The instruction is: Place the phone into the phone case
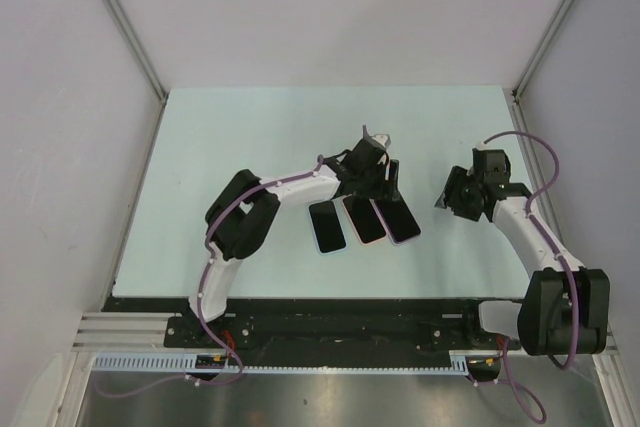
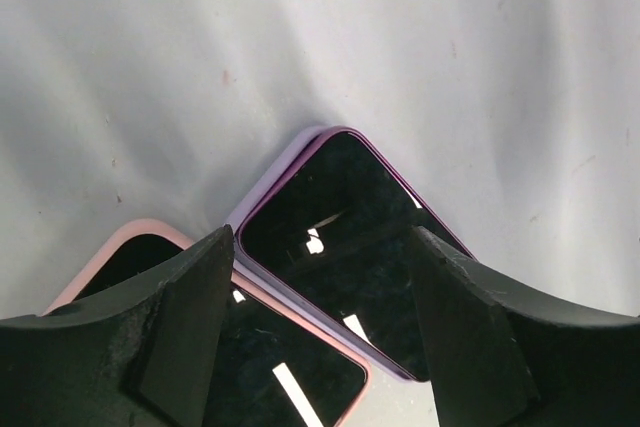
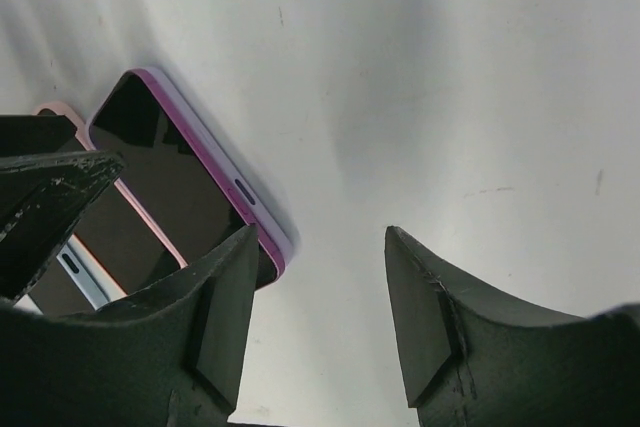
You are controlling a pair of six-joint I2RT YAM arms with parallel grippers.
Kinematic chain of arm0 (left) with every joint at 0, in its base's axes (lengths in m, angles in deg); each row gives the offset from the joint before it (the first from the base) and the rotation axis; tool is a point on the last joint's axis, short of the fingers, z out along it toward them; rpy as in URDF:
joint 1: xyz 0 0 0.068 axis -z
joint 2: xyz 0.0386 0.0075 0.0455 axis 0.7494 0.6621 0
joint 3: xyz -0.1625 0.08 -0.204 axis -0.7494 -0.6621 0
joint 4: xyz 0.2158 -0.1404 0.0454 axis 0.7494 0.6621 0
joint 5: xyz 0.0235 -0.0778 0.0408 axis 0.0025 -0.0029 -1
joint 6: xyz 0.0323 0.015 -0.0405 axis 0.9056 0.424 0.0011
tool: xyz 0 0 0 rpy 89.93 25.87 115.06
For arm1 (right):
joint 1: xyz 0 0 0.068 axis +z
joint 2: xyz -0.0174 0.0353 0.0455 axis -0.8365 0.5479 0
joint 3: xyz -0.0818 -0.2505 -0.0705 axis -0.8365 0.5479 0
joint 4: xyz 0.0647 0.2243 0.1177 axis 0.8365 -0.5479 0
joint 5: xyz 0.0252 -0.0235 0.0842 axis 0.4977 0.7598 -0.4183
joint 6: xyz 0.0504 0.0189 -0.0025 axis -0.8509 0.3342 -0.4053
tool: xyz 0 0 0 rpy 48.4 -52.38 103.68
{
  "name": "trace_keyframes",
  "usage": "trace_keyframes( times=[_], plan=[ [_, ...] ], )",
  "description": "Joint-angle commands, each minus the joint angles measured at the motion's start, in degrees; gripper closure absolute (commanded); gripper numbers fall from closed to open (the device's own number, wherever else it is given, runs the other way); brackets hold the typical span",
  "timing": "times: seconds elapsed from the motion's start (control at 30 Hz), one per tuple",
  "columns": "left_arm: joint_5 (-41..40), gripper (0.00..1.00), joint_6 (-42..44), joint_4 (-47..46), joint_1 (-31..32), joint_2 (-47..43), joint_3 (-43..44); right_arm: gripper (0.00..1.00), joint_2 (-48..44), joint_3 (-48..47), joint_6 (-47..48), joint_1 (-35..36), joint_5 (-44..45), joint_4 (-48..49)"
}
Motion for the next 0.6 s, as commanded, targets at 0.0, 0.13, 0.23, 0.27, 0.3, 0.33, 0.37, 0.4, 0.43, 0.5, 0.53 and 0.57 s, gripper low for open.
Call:
trace_keyframes(
  times=[0.0,0.13,0.23,0.27,0.3,0.33,0.37,0.4,0.43,0.5,0.53,0.57],
  plan=[
    [-1.29,0.25,-2.03,1.46,0.20,1.99,3.21,0.42,-1.57,2.19,-2.73,-0.24,-3.31,4.25],
    [-0.06,0.27,-3.09,1.73,0.37,2.97,3.39,0.42,-3.58,3.08,-2.83,-0.59,-3.23,6.02],
    [0.64,0.27,-3.70,1.81,0.90,3.84,3.48,0.42,-4.12,2.99,-3.09,-1.56,-3.75,6.28],
    [1.26,0.27,-4.14,1.90,0.90,4.19,3.91,0.42,-4.38,2.99,-3.18,-3.30,-3.93,6.46],
    [1.96,0.27,-4.41,1.90,1.08,4.89,4.09,0.42,-4.38,2.99,-3.18,-3.93,-4.10,6.46],
    [2.40,0.27,-5.02,1.73,1.08,5.25,4.27,0.42,-4.55,3.08,-3.26,-3.93,-4.02,6.46],
    [3.88,0.26,-5.28,1.03,1.17,5.43,4.36,0.42,-4.64,3.08,-3.26,-4.02,-3.93,6.37],
    [4.59,0.26,-5.55,0.33,1.43,5.86,4.44,0.42,-4.73,3.34,-3.35,-4.11,-3.84,6.46],
    [5.12,0.26,-5.72,-0.55,1.52,6.04,4.53,0.42,-4.73,3.51,-3.35,-4.28,-4.01,6.55],
    [6.88,0.26,-5.90,-1.87,1.95,6.31,4.71,0.42,-5.26,4.65,-3.70,-4.46,-4.28,7.07],
    [7.76,0.26,-5.90,-3.70,2.04,6.31,4.80,0.42,-5.52,5.09,-3.79,-4.81,-4.54,7.25],
    [8.64,0.26,-5.90,-4.85,2.13,6.31,4.80,0.42,-5.70,5.27,-3.88,-4.99,-4.72,7.42]
  ],
)
